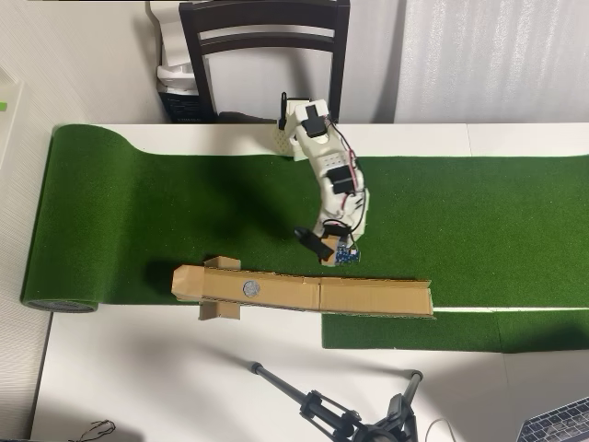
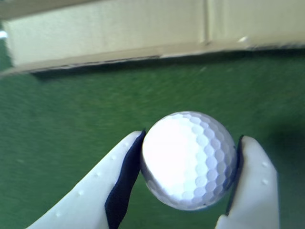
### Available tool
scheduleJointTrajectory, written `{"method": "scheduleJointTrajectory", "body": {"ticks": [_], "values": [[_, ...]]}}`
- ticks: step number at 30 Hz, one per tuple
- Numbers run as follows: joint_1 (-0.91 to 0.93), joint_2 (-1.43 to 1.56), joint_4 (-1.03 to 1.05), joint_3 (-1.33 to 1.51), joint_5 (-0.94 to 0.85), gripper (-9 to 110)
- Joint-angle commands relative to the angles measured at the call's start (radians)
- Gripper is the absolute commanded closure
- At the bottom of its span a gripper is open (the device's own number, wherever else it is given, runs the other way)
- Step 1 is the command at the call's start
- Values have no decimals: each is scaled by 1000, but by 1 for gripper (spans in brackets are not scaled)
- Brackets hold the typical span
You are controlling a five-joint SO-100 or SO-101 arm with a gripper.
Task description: Pick up the golf ball and place it on the gray mark at the back.
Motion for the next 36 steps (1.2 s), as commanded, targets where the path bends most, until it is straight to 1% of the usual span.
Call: {"method": "scheduleJointTrajectory", "body": {"ticks": [1, 3, 5, 12, 17, 19, 27, 36], "values": [[100, 153, -89, -133, -227, 72], [141, 153, -143, -133, -327, 72], [178, 155, -167, -133, -382, 72], [324, 160, -198, -140, -434, 72], [407, 152, -288, -132, -436, 72], [428, 150, -325, -132, -463, 72], [370, -5, -471, -141, -482, 72], [341, -97, -512, -141, -483, 72]]}}
